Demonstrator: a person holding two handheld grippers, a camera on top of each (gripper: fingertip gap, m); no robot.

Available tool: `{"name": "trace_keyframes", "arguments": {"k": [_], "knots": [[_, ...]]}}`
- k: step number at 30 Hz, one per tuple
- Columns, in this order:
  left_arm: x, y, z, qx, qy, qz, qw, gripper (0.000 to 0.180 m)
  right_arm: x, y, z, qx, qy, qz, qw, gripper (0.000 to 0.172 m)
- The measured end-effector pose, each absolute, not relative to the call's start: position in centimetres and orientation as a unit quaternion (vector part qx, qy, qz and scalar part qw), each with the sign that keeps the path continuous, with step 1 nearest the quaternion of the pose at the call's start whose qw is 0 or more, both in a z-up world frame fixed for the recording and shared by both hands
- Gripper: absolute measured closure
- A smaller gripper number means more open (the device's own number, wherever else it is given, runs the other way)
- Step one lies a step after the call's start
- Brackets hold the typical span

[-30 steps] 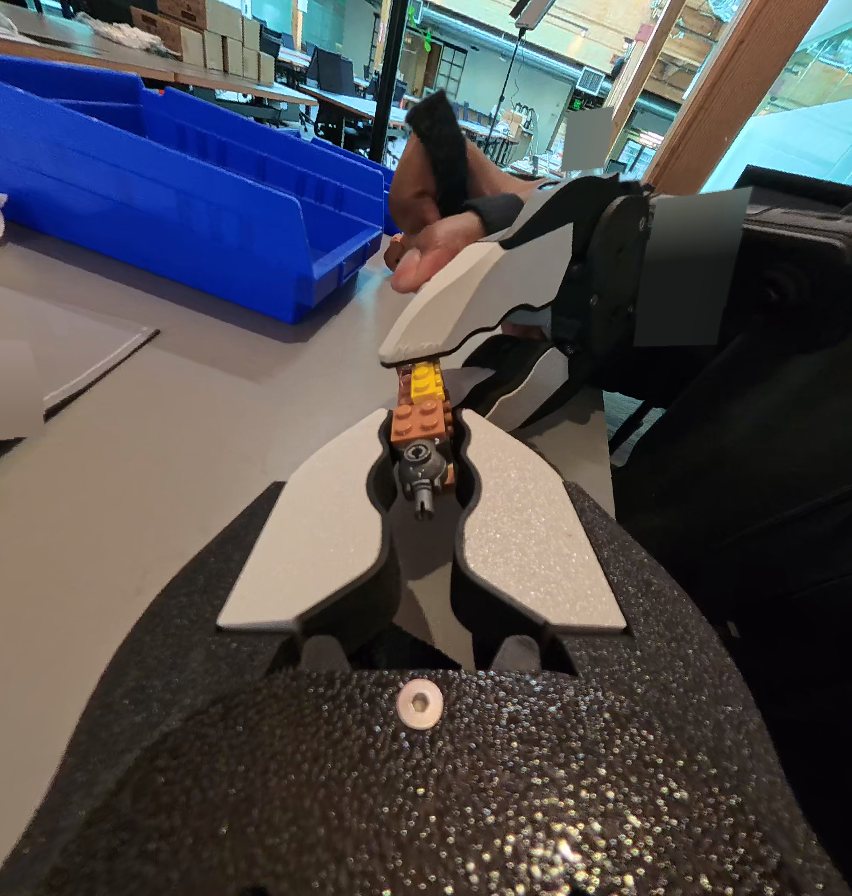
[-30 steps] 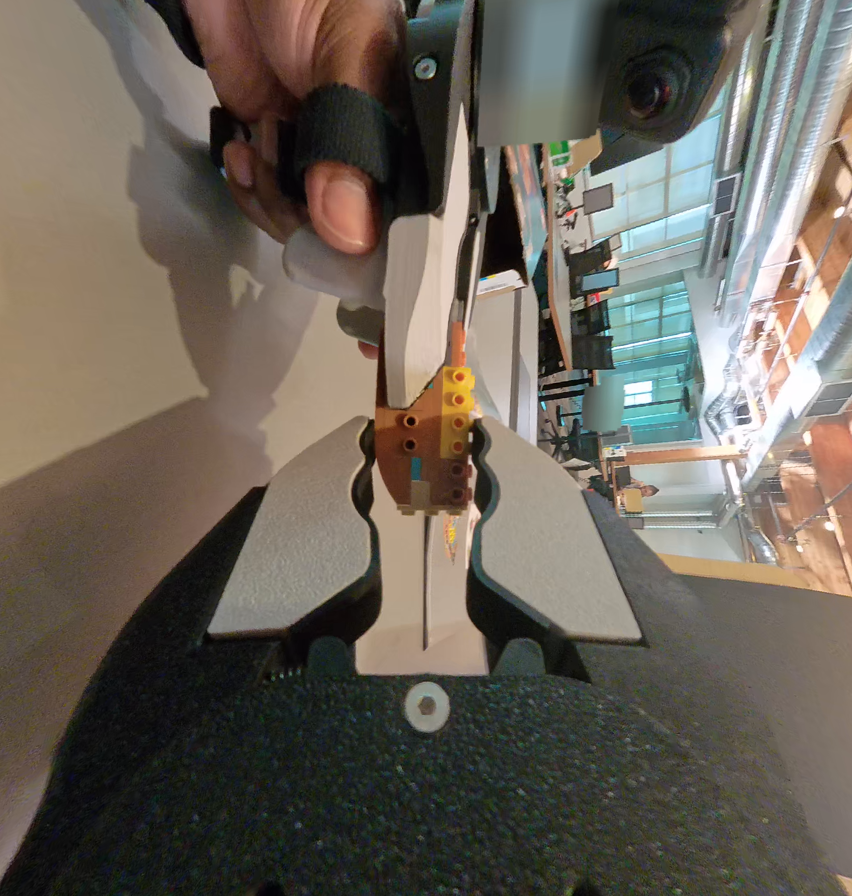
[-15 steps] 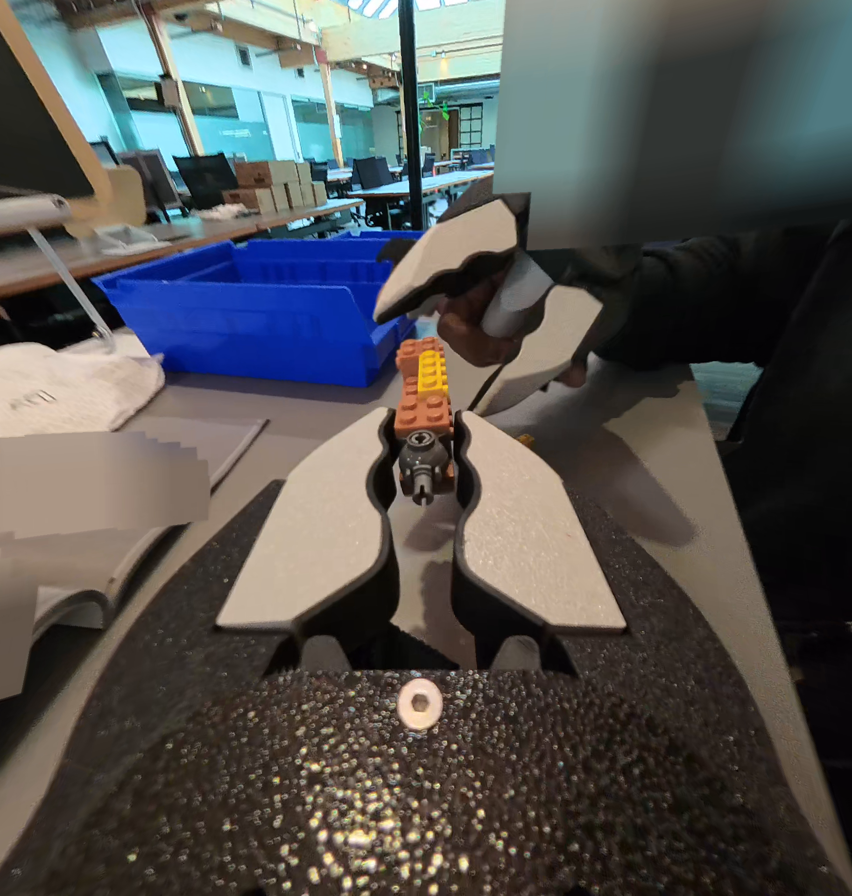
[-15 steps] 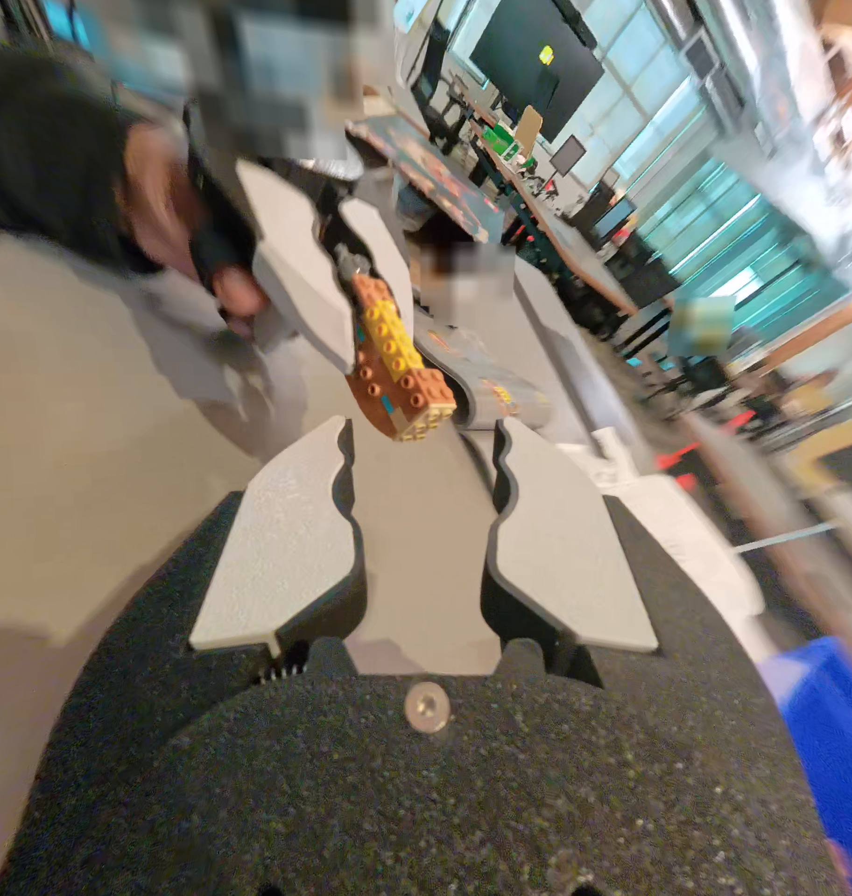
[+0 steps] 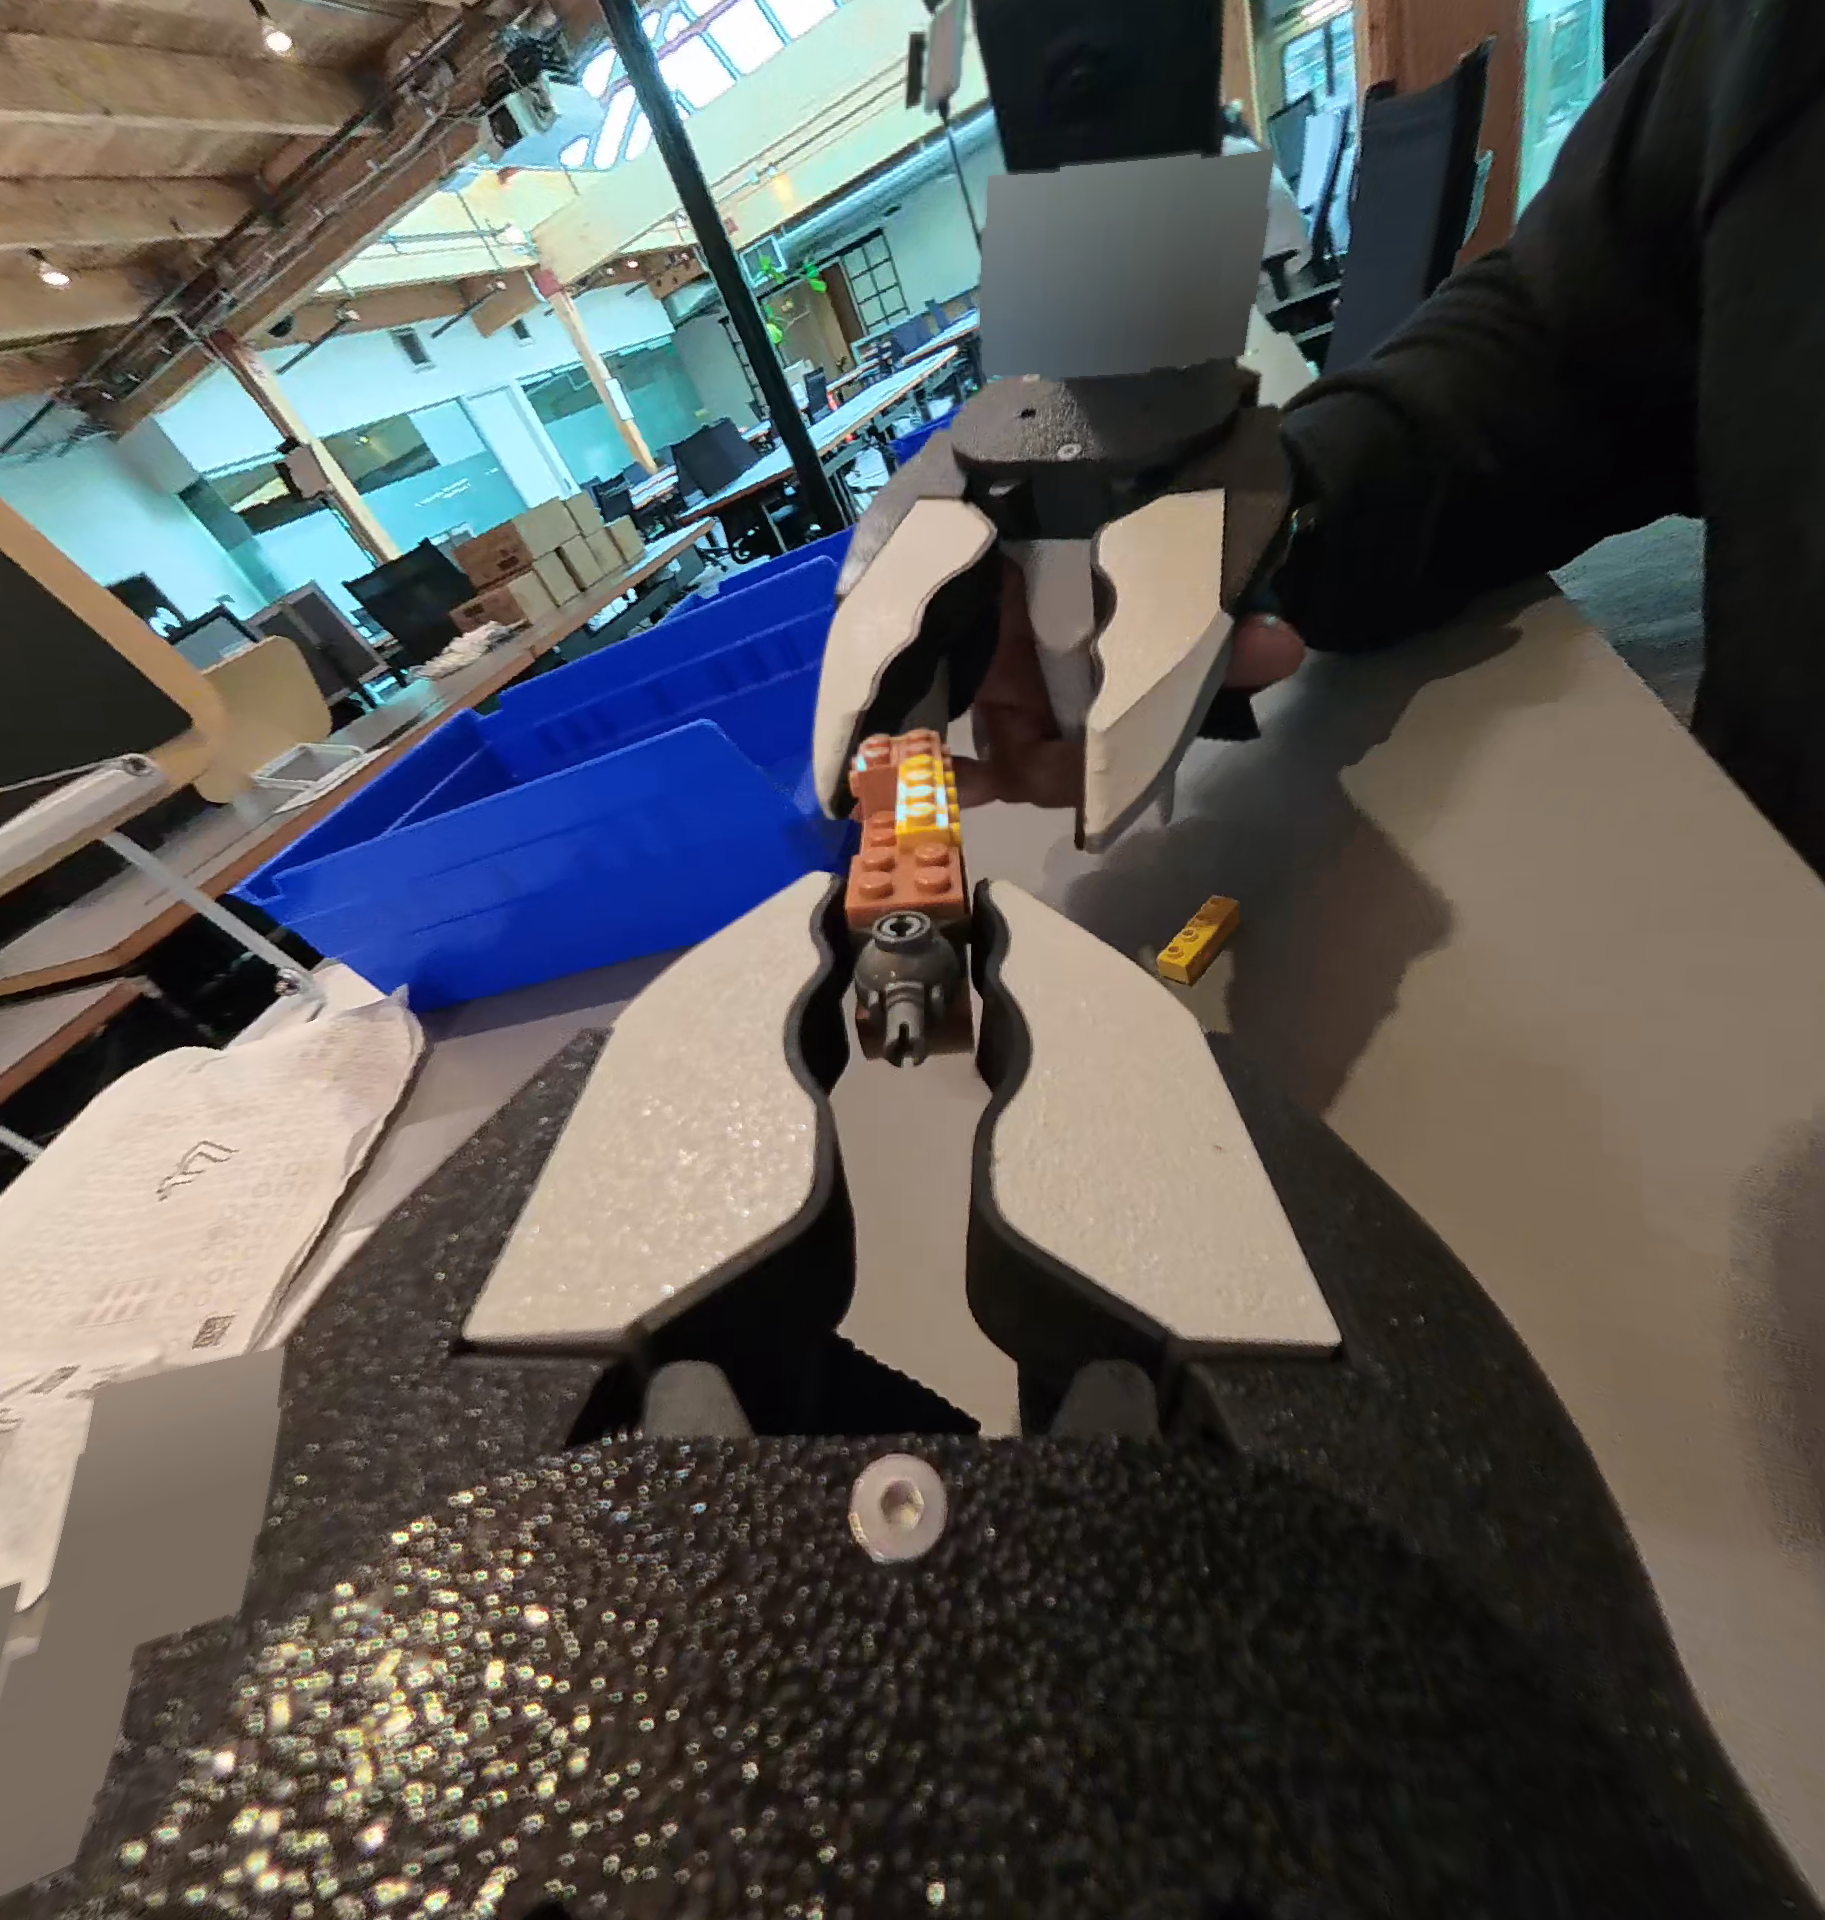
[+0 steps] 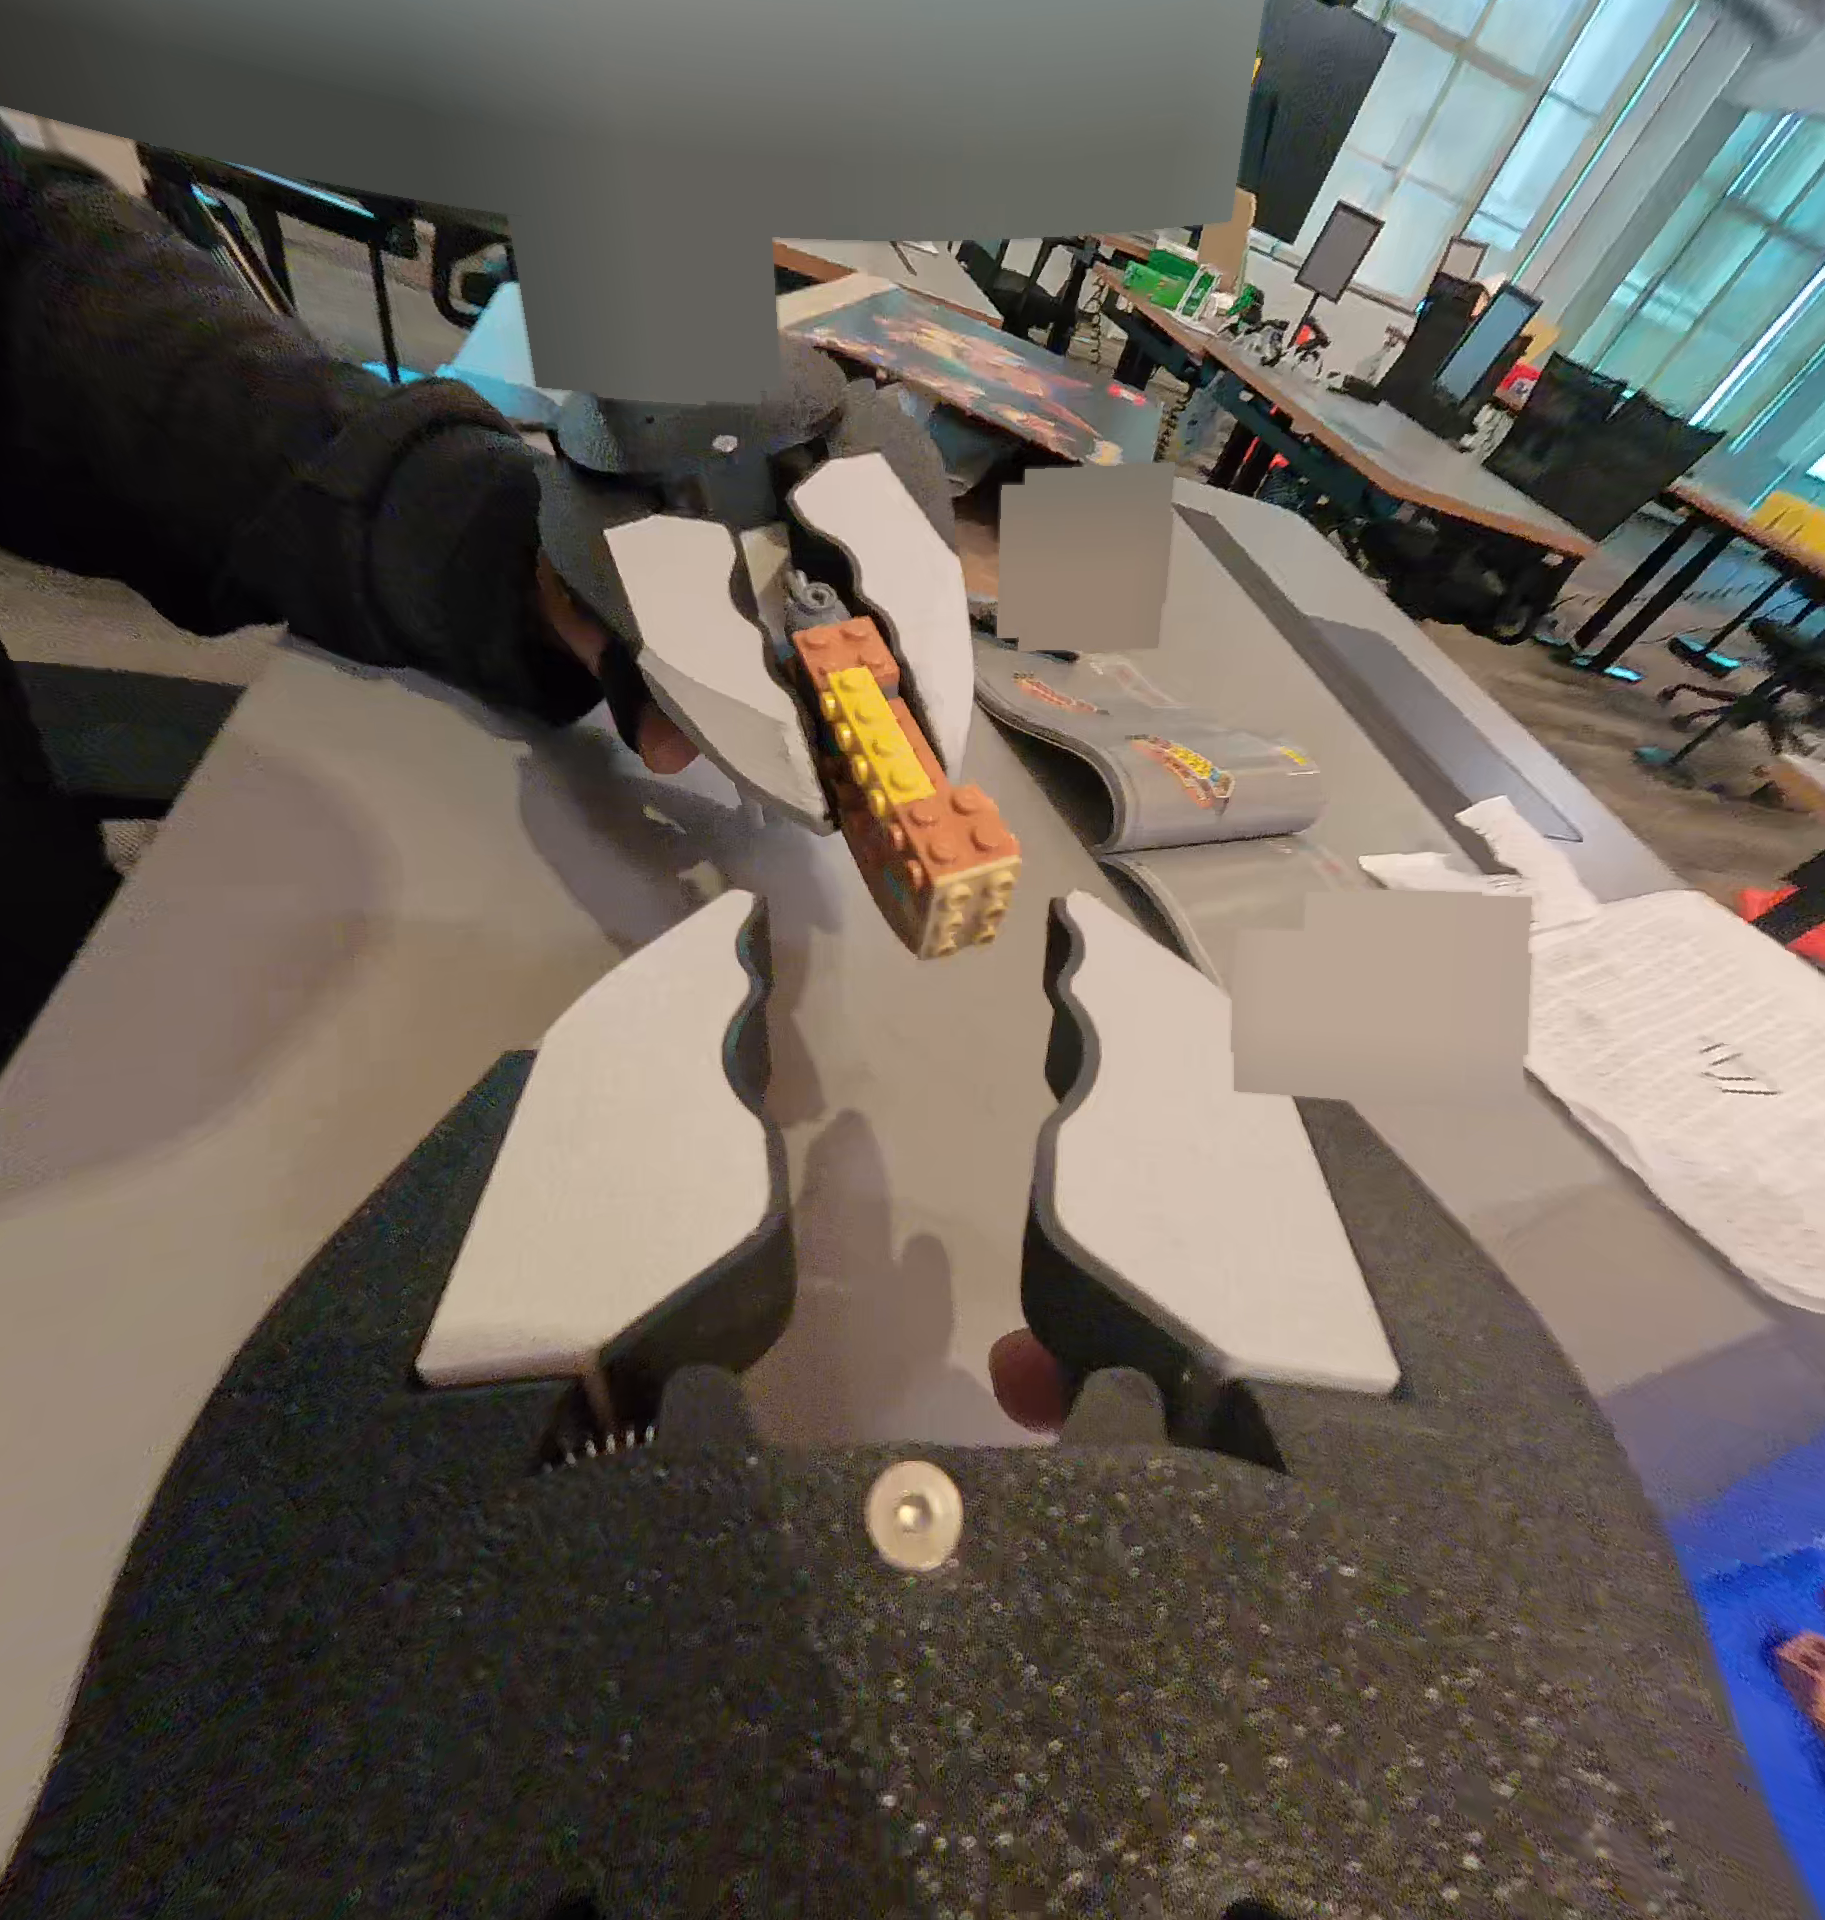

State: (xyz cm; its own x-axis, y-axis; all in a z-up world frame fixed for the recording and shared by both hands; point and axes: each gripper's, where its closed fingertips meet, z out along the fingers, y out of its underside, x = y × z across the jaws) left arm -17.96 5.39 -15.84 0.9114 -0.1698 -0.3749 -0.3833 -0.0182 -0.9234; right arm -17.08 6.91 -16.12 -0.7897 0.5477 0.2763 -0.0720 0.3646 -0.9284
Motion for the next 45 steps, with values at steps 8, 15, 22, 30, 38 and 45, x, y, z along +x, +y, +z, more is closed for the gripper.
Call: {"name": "trace_keyframes", "arguments": {"k": [8,15,22,30,38,45], "knots": [[-16.7,7.1,-18.4,-0.748,0.216,-0.016,0.628,0.160,-16.7,8.1,-17.3,-0.144,-0.790,0.521,0.290,0.150],[-19.2,6.0,-22.0,-0.845,0.137,-0.008,0.517,0.146,-17.7,9.4,-20.6,-0.203,-0.827,0.432,0.299,0.151],[-19.3,3.7,-23.6,-0.885,0.052,0.003,0.464,0.150,-17.5,9.5,-23.6,-0.260,-0.861,0.331,0.286,0.151],[-17.2,2.7,-24.7,-0.900,0.037,-0.029,0.433,0.164,-14.6,6.3,-24.3,-0.269,-0.877,0.317,0.241,0.149],[-17.0,3.5,-24.8,-0.908,0.087,-0.030,0.410,0.156,-11.9,3.9,-24.8,-0.228,-0.900,0.312,0.201,0.149],[-17.6,2.0,-23.6,-0.903,0.071,-0.004,0.423,0.154,-11.3,9.3,-22.8,-0.293,-0.872,0.314,0.235,0.141]]}}
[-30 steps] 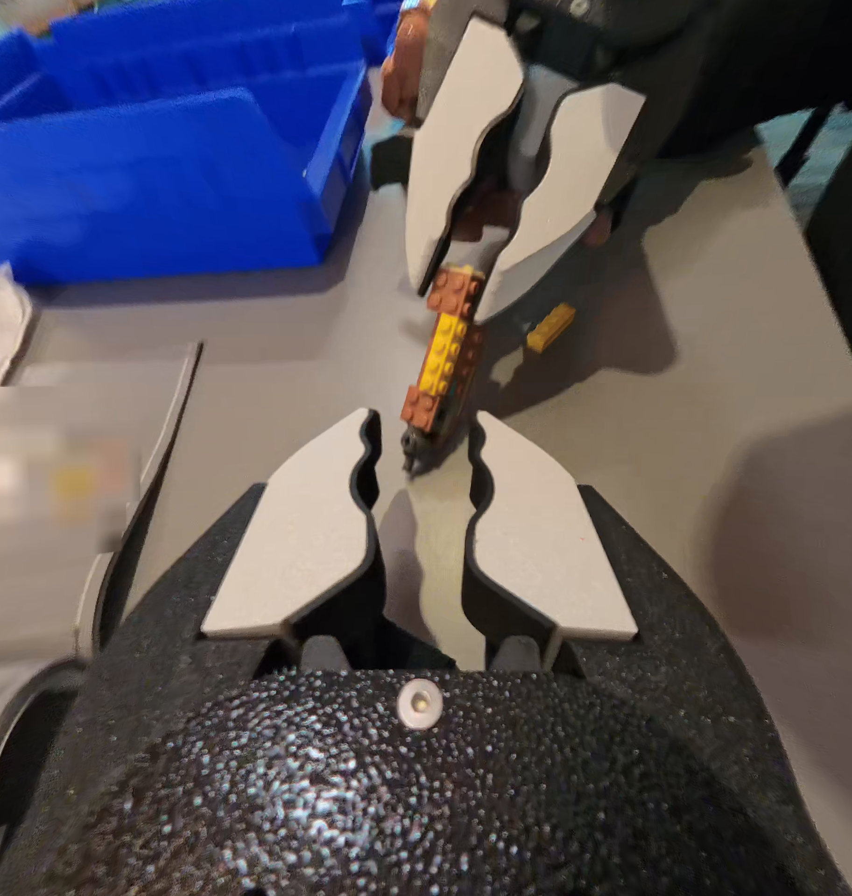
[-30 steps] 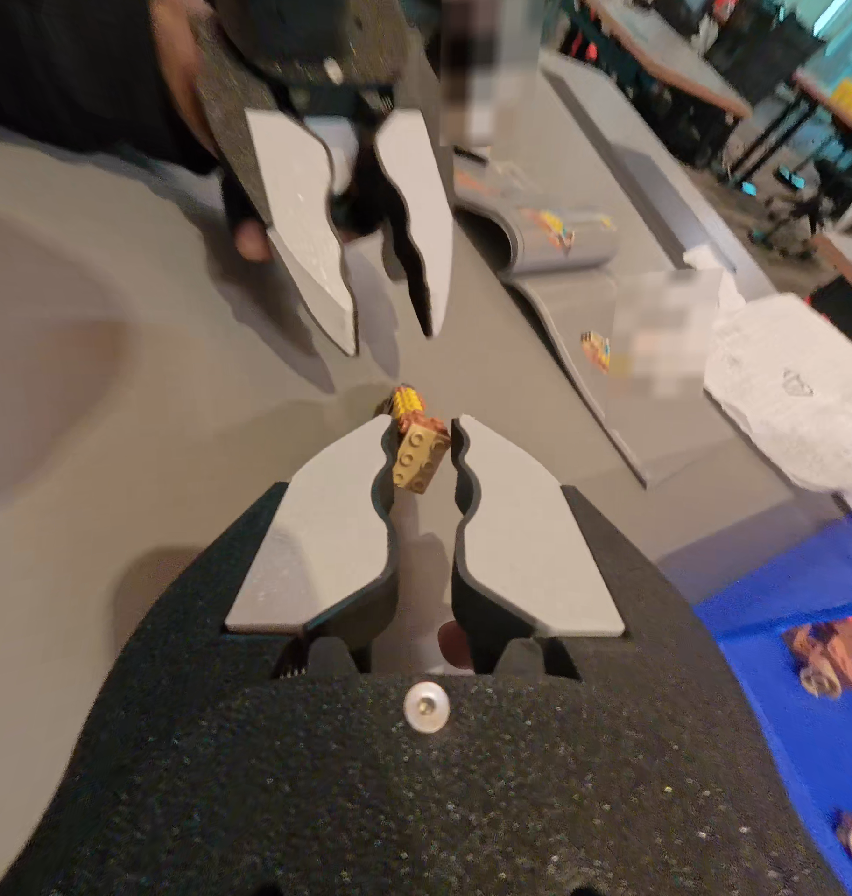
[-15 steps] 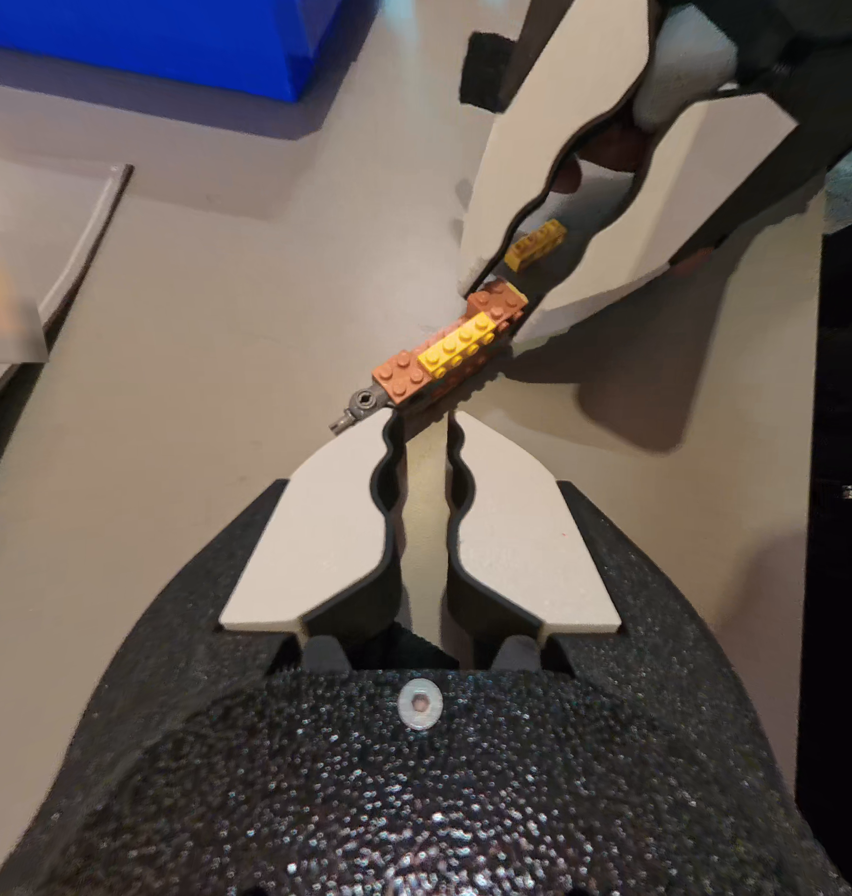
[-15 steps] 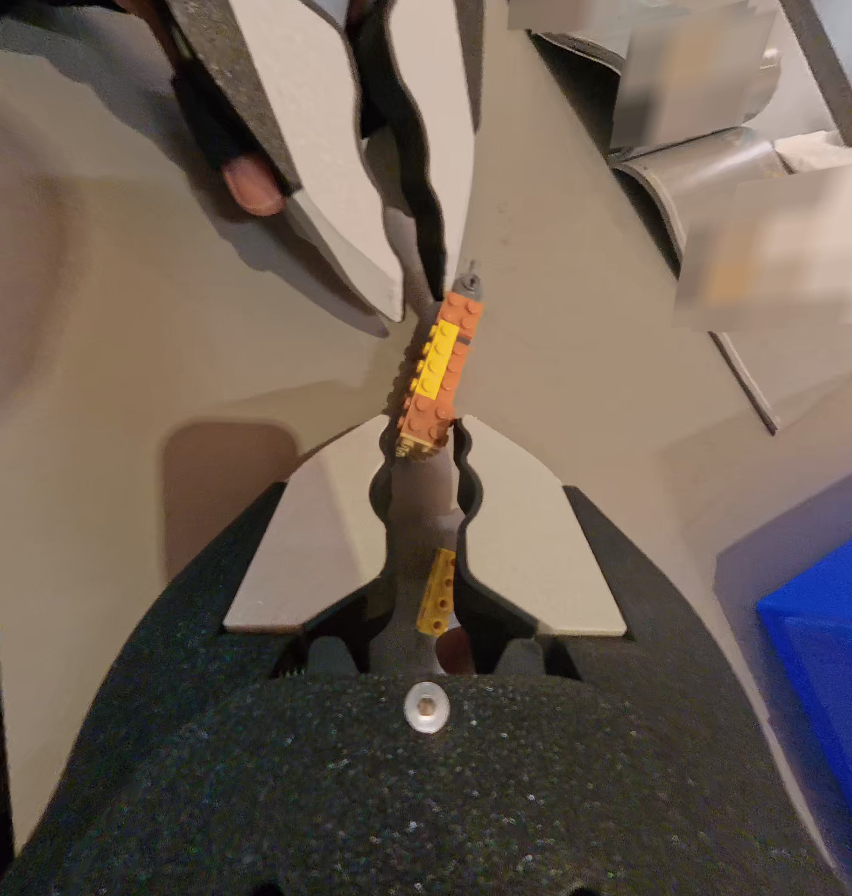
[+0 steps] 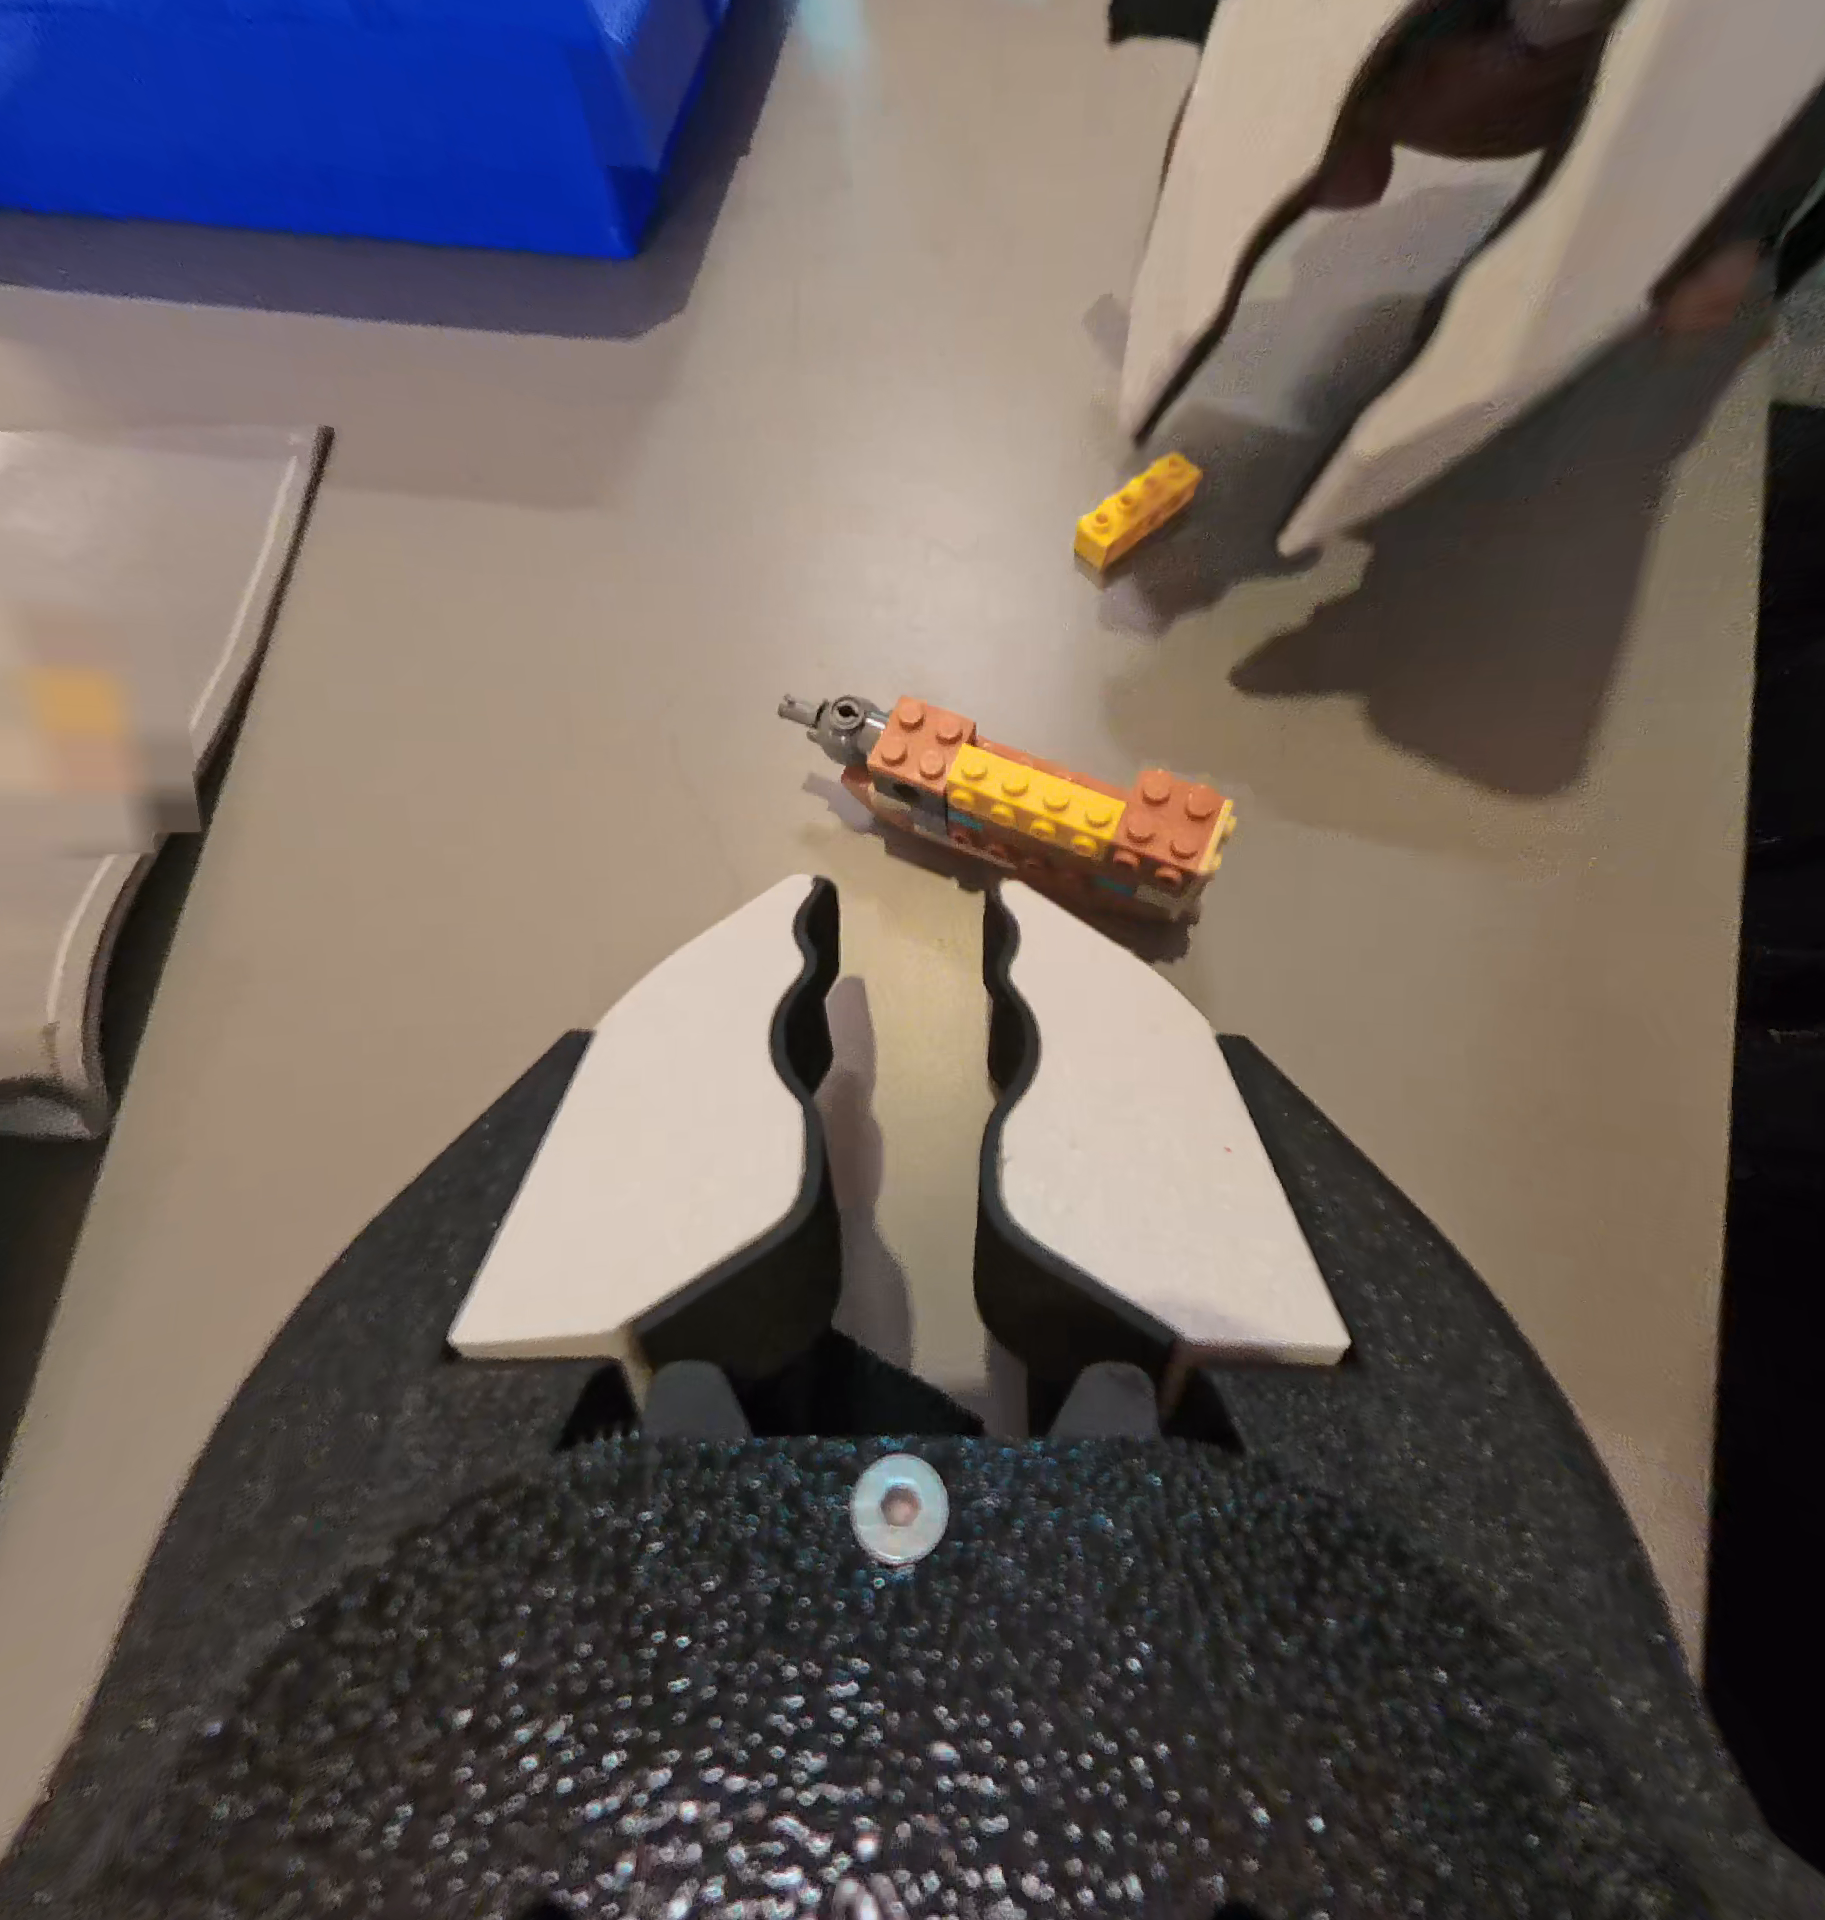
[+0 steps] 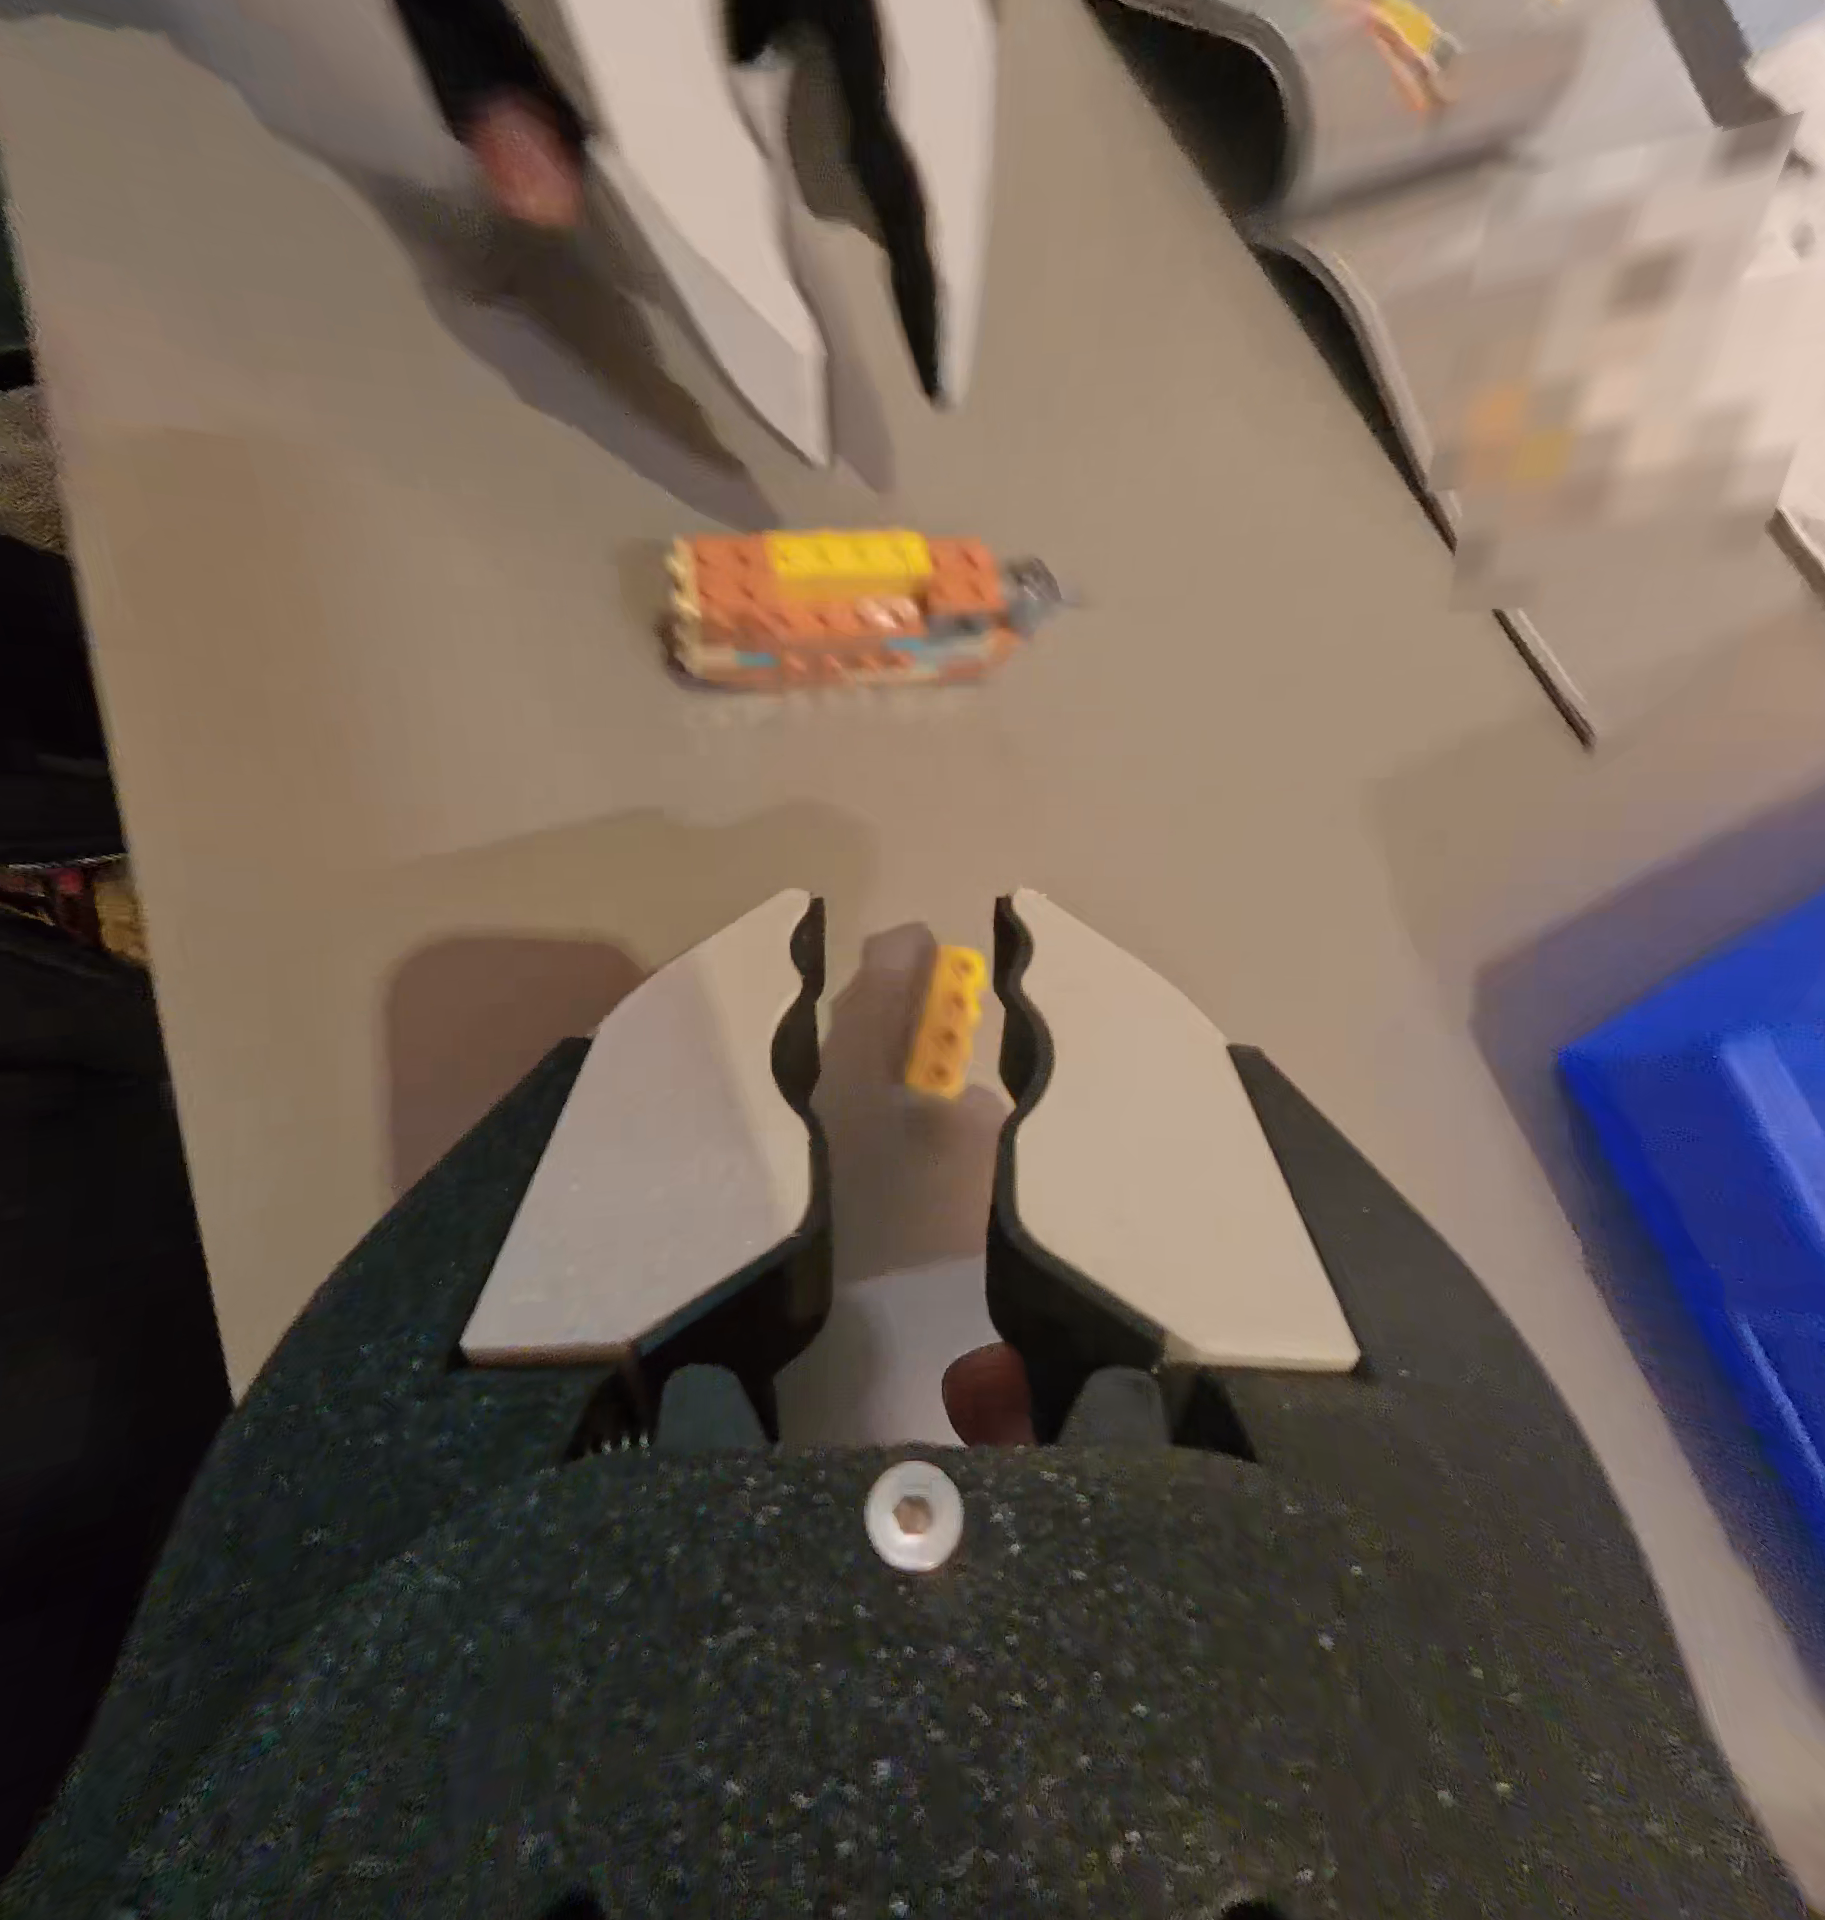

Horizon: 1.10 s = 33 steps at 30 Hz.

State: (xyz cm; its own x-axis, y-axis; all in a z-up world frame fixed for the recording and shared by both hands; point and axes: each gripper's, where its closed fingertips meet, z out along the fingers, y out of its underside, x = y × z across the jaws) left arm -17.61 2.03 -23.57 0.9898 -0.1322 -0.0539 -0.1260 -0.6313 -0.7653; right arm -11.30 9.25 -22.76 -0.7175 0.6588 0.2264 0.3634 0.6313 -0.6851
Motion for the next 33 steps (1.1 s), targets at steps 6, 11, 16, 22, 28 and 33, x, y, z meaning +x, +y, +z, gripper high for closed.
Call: {"name": "trace_keyframes", "arguments": {"k": [6,11,16,22,28,33], "knots": [[-16.4,1.2,-21.5,-0.865,0.020,-0.015,0.502,0.156,-10.4,13.4,-24.6,-0.366,-0.857,0.274,0.240,0.140],[-14.0,1.9,-20.1,-0.845,0.024,-0.012,0.533,0.156,-11.0,12.9,-26.0,-0.357,-0.869,0.245,0.241,0.153],[-12.3,2.3,-20.0,-0.847,0.037,0.000,0.531,0.157,-11.6,12.2,-26.0,-0.324,-0.878,0.248,0.249,0.161],[-12.1,3.6,-19.0,-0.836,-0.028,-0.048,0.546,0.157,-12.3,10.2,-21.7,-0.161,-0.844,0.340,0.383,0.161],[-10.9,5.4,-18.1,-0.820,-0.058,-0.117,0.557,0.150,-11.0,8.2,-17.9,0.050,-0.771,0.328,0.544,0.162],[-9.9,6.3,-18.3,-0.816,-0.062,-0.144,0.557,0.151,-9.8,6.7,-17.3,0.134,-0.736,0.318,0.582,0.162]]}}
